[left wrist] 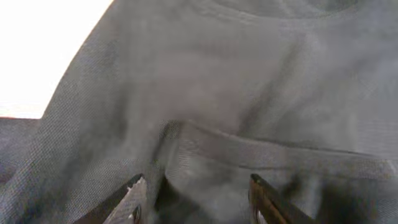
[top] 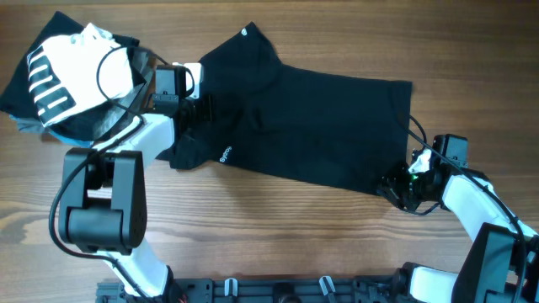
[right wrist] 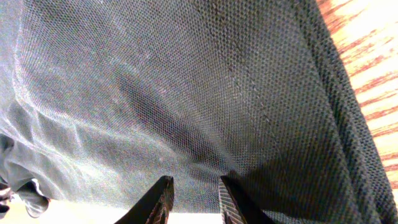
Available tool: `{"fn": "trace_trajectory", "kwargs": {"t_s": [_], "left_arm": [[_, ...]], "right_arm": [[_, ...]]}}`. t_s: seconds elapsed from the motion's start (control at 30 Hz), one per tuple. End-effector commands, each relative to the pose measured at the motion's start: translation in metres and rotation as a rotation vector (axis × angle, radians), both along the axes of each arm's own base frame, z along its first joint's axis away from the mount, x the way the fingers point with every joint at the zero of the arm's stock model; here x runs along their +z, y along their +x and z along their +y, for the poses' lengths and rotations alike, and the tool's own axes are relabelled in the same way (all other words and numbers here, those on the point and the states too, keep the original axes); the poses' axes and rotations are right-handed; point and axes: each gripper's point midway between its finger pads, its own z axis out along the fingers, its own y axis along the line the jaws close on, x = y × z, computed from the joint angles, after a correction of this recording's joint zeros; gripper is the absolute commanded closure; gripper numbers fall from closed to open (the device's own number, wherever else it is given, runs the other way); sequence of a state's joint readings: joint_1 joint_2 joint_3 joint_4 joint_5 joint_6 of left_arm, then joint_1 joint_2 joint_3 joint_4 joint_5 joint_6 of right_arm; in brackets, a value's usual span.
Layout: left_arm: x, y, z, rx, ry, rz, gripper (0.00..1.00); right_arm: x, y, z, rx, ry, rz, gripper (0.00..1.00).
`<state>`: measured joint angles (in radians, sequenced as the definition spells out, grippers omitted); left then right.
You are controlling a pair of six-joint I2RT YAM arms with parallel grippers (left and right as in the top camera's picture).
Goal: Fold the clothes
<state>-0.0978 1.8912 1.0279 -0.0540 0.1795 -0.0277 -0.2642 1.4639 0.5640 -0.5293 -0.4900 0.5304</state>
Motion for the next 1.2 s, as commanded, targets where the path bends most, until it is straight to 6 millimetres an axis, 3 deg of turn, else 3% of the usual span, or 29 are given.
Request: {"fn": "trace_trajectory", "kwargs": {"t_s": [0.0, 0.13, 0.27, 0.5, 0.93, 0.97, 1.0, 1.03, 1.07, 1.13, 1.17], "left_arm": [[-0.010, 0.001, -0.005, -0.037, -0.012, 0.011, 0.52], [-0.023, -0.005, -0.015, -0.076, -0.063, 0.047, 0.64], [-0.013, 0.002, -0.013, -0.066, -0.060, 0.009, 0.96], [0.042, 0.024, 0.007, 0.001, -0.007, -0.130, 0.96], [0.056, 0.037, 0.011, 0.022, 0.011, -0.207, 0.96], [0.056, 0.037, 0.011, 0.022, 0.011, -0.205, 0.90], [0.055, 0.036, 0.011, 0.023, 0.012, -0.200, 0.75], [0.052, 0.035, 0.014, 0.029, 0.020, -0.189, 0.53], [0.049, 0.032, 0.018, 0.046, 0.041, -0.172, 0.42], [0.044, 0.020, 0.027, 0.074, 0.082, -0.111, 0.34], [0.043, 0.009, 0.028, 0.073, 0.088, -0.062, 0.26]], "right_arm": [[-0.025, -0.021, -0.015, -0.006, -0.111, 0.090, 0.70], [-0.025, -0.020, -0.015, -0.006, -0.111, 0.087, 0.70], [-0.025, -0.020, -0.015, -0.006, -0.112, 0.087, 0.69], [-0.025, -0.020, -0.015, -0.006, -0.112, 0.087, 0.69], [-0.024, -0.016, -0.016, -0.007, -0.117, 0.068, 0.65], [-0.024, -0.016, -0.016, -0.007, -0.117, 0.068, 0.65], [-0.024, -0.016, -0.016, -0.007, -0.117, 0.068, 0.63], [-0.024, -0.016, -0.016, -0.007, -0.117, 0.068, 0.59], [-0.024, -0.016, -0.016, -0.007, -0.116, 0.069, 0.56], [-0.025, -0.017, -0.016, -0.006, -0.115, 0.074, 0.48], [-0.025, -0.019, -0.016, -0.006, -0.114, 0.080, 0.46]]}}
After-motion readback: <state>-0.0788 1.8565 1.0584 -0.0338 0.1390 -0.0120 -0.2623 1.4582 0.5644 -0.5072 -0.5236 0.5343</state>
